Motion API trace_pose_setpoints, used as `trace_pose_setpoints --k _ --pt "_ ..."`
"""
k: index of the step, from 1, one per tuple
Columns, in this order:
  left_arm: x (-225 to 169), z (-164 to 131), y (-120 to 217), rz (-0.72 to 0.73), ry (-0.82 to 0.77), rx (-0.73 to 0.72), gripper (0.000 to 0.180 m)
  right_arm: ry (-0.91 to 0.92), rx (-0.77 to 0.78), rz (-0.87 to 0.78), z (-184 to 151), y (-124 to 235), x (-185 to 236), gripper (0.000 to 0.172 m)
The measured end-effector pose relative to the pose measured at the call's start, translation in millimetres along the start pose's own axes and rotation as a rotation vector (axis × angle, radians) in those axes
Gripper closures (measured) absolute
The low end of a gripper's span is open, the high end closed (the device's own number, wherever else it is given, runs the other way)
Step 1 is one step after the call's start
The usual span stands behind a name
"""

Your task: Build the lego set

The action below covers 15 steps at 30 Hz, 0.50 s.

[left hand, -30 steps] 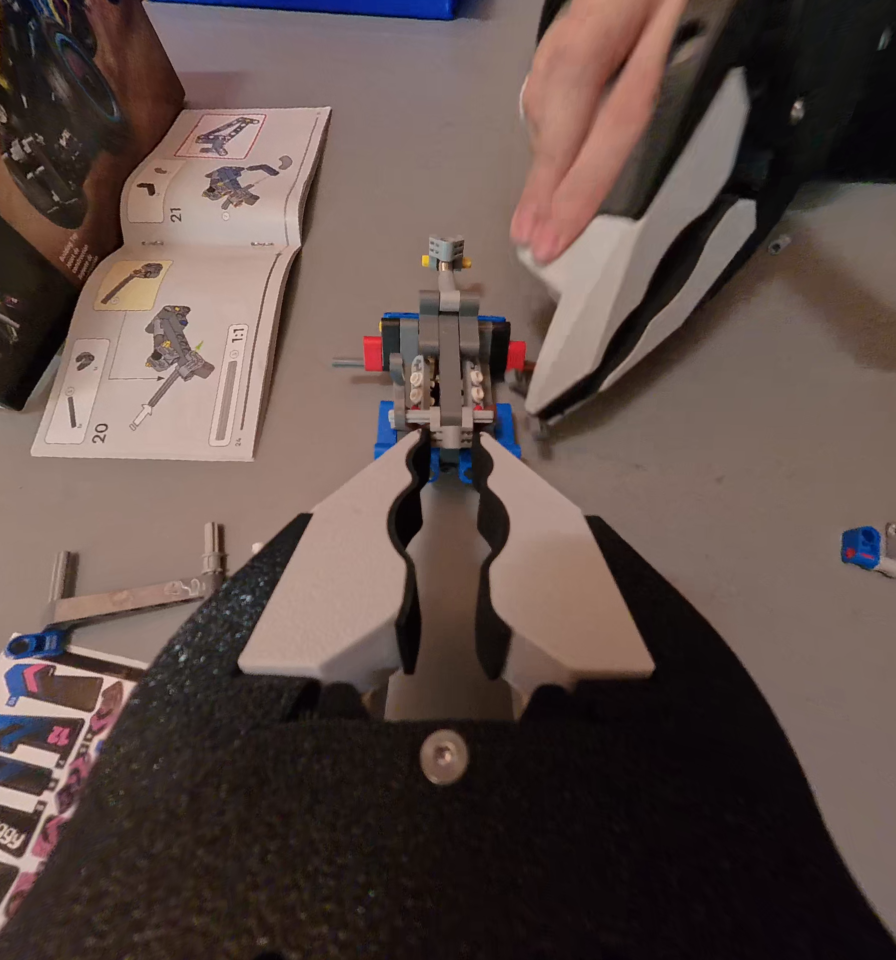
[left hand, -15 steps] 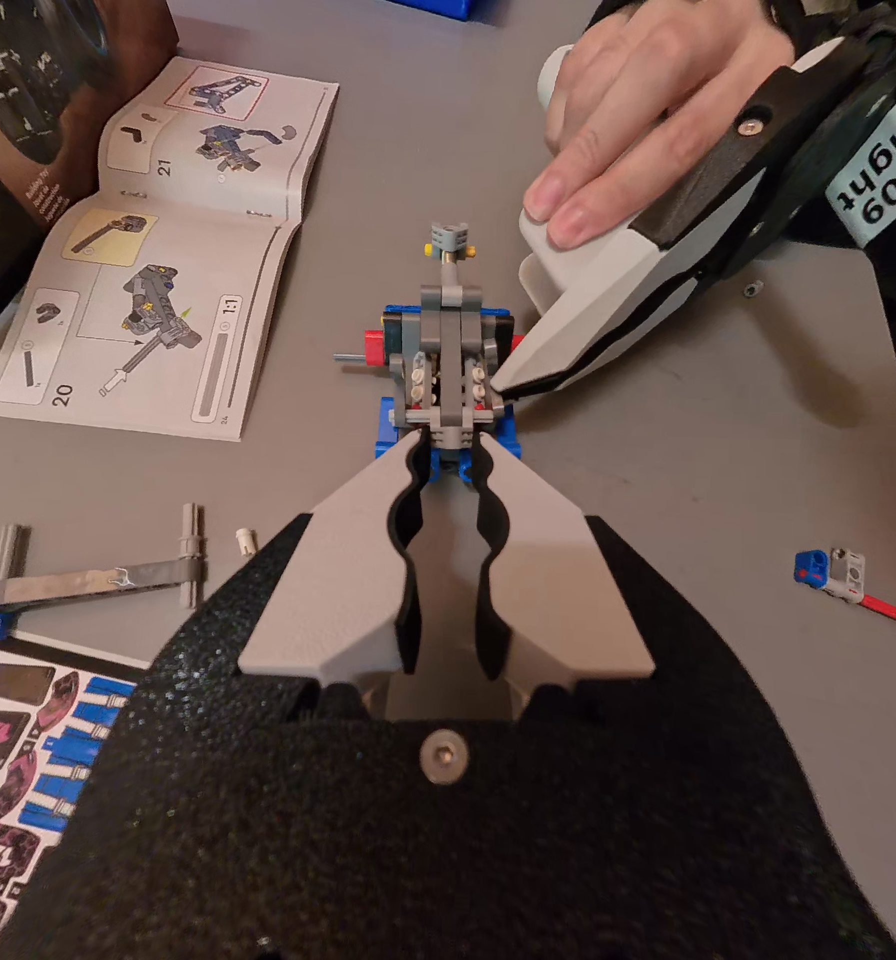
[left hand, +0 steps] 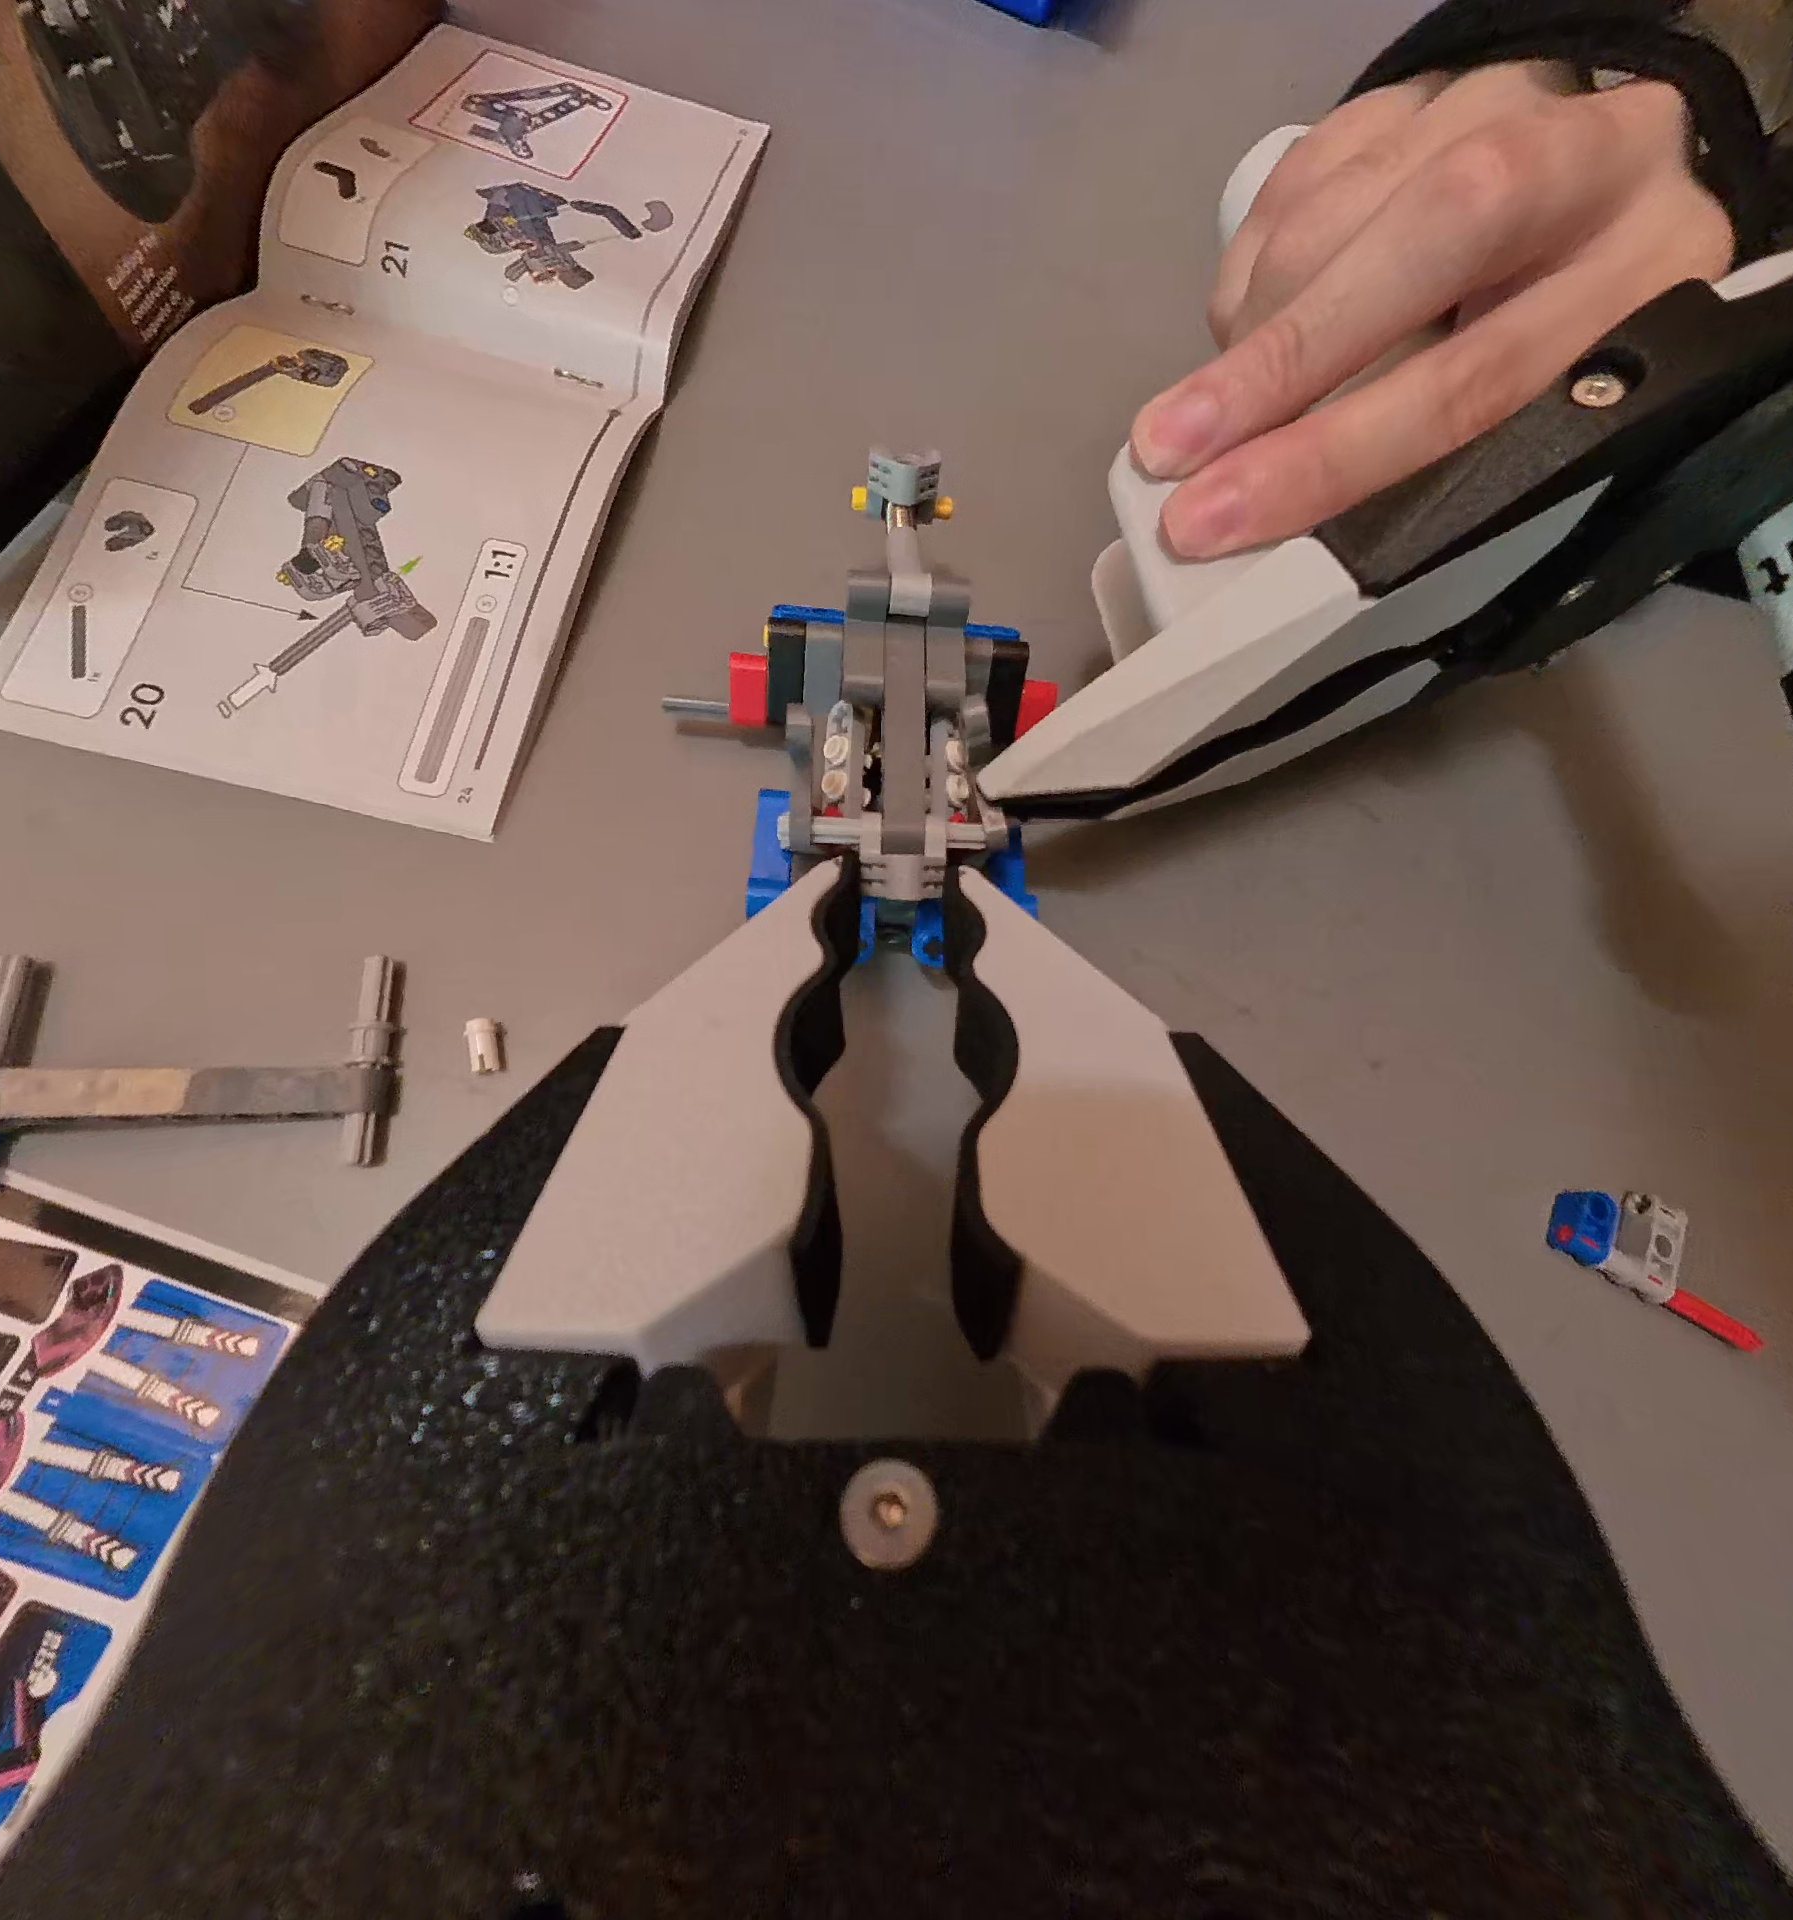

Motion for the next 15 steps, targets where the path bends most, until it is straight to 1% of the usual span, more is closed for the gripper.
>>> trace_pose_setpoints --k 5,8,11,15 --pt "-0.4 -0.7 -1.1 0.014 0.005 0.015 0.168 0.024 0.04 -0.006 1.7 -2.4 1.2 0.168" --pt "0.4 -3.7 -1.5 -0.012 0.032 0.009 0.168 -0.011 0.035 0.0 1.3 -3.2 0.9 0.168" --pt "0.8 -4.6 -5.0 -0.05 0.084 -0.021 0.161 -0.006 0.038 -0.003 0.9 -4.6 2.4 0.168" --pt "-1.0 -3.9 -6.6 -0.045 0.073 -0.035 0.156 -0.011 0.037 -0.006 1.0 -5.0 2.5 0.168"
Point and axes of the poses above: each gripper's, where its closed fingertips meet, y back along the fingers, z out of its top, x = y × z across the jaws, the point moved 6 cm from there along y, back along the fingers, and after that the axes turned 7 degrees about x, right-handed, at the moved point
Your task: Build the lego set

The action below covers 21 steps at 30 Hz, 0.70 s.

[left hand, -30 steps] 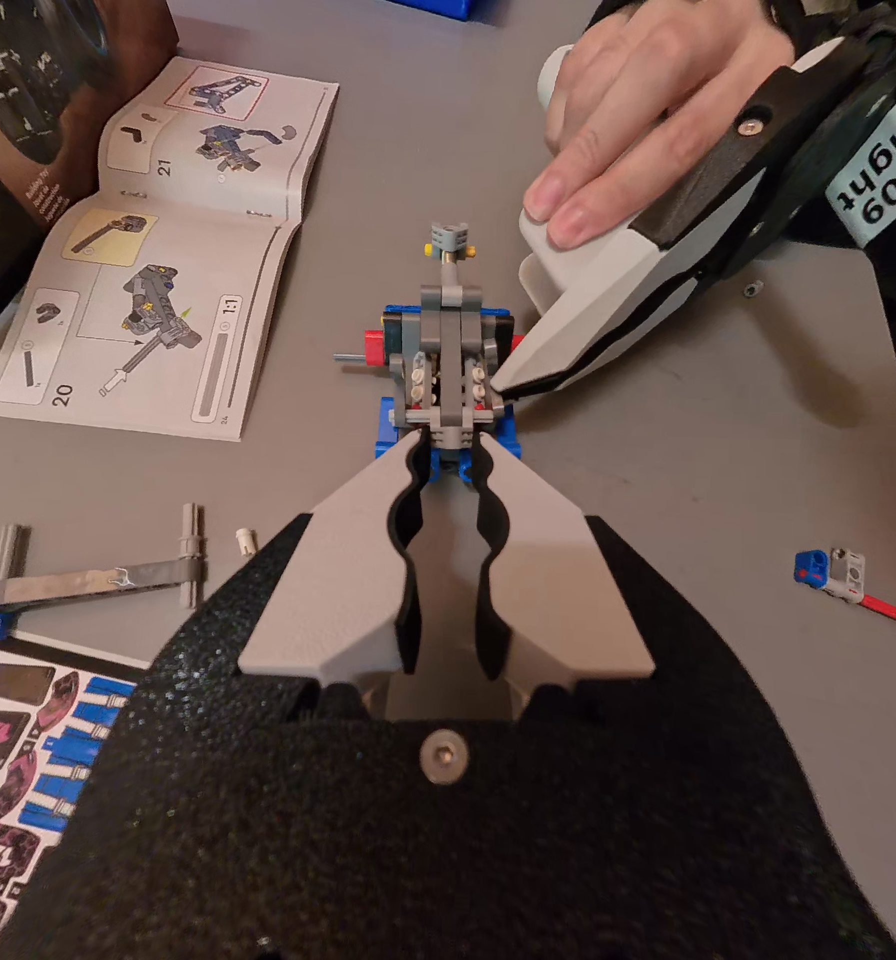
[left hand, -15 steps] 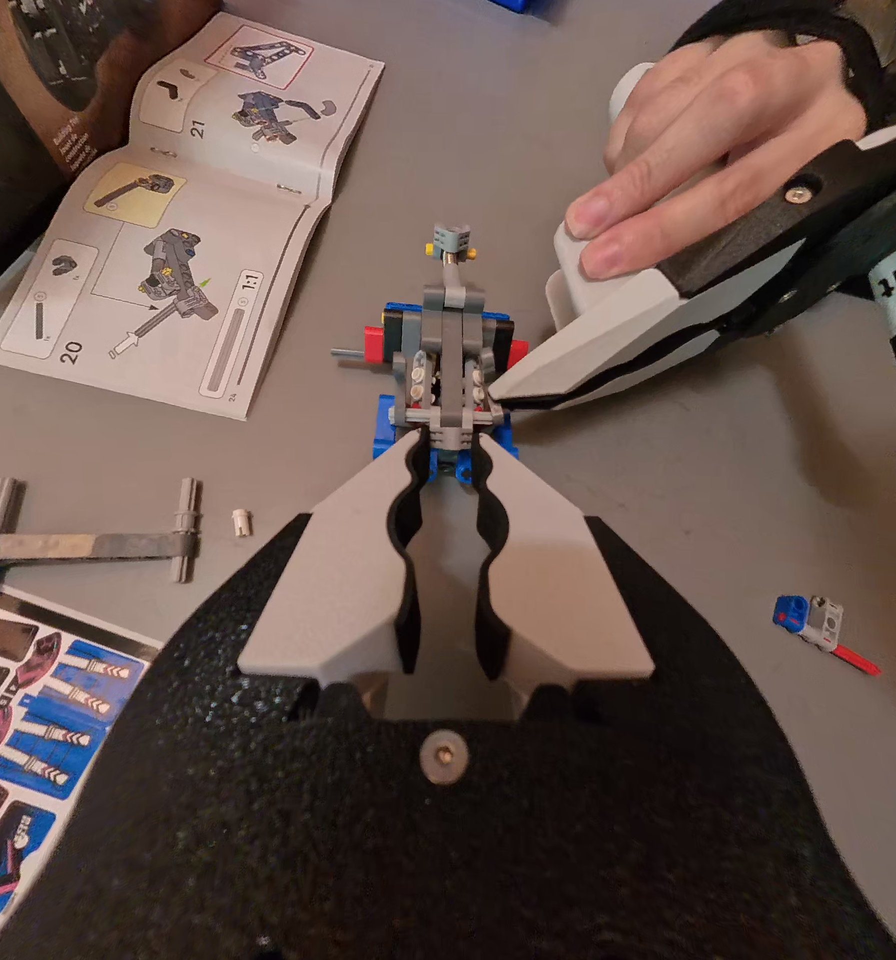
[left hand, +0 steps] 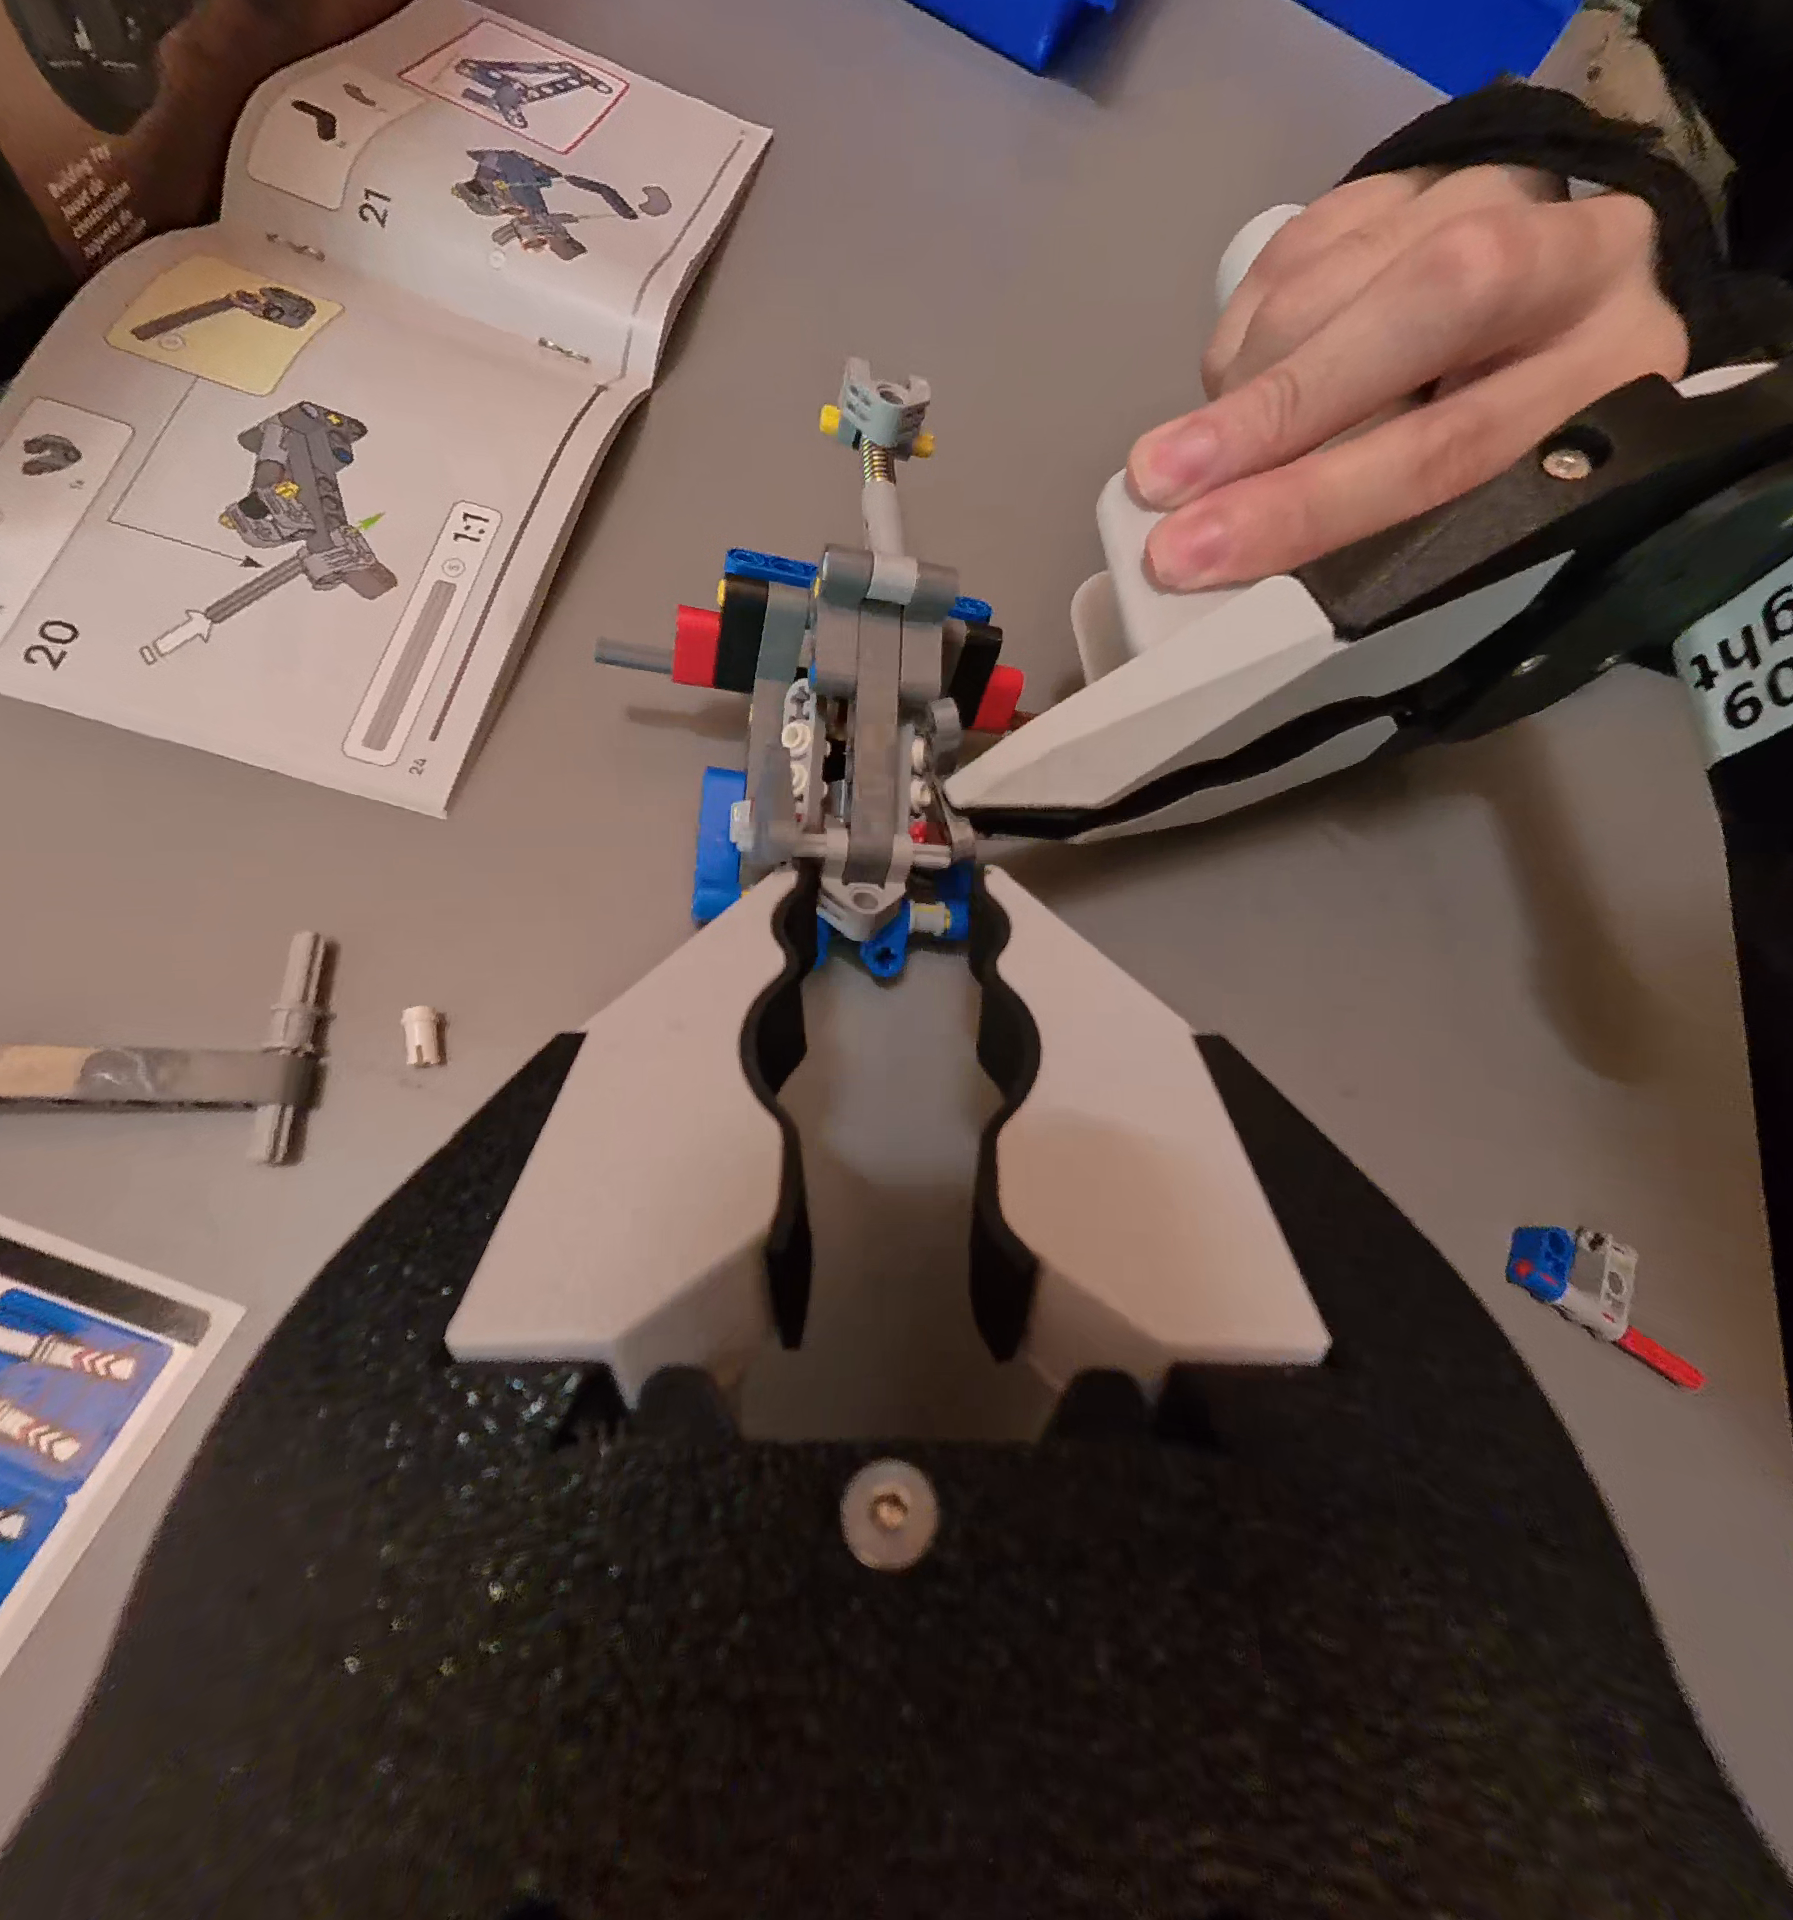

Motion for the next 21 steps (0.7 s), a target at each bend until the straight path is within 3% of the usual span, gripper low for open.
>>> trace_pose_setpoints --k 9,21 --pt "-3.1 3.3 -1.4 0.048 -0.011 -0.031 0.153 0.057 0.024 -0.028 1.3 0.2 2.3 0.168" --pt "-7.3 6.0 -1.2 0.162 -0.166 0.011 0.155 0.022 0.032 -0.014 1.1 -0.1 2.6 0.168"
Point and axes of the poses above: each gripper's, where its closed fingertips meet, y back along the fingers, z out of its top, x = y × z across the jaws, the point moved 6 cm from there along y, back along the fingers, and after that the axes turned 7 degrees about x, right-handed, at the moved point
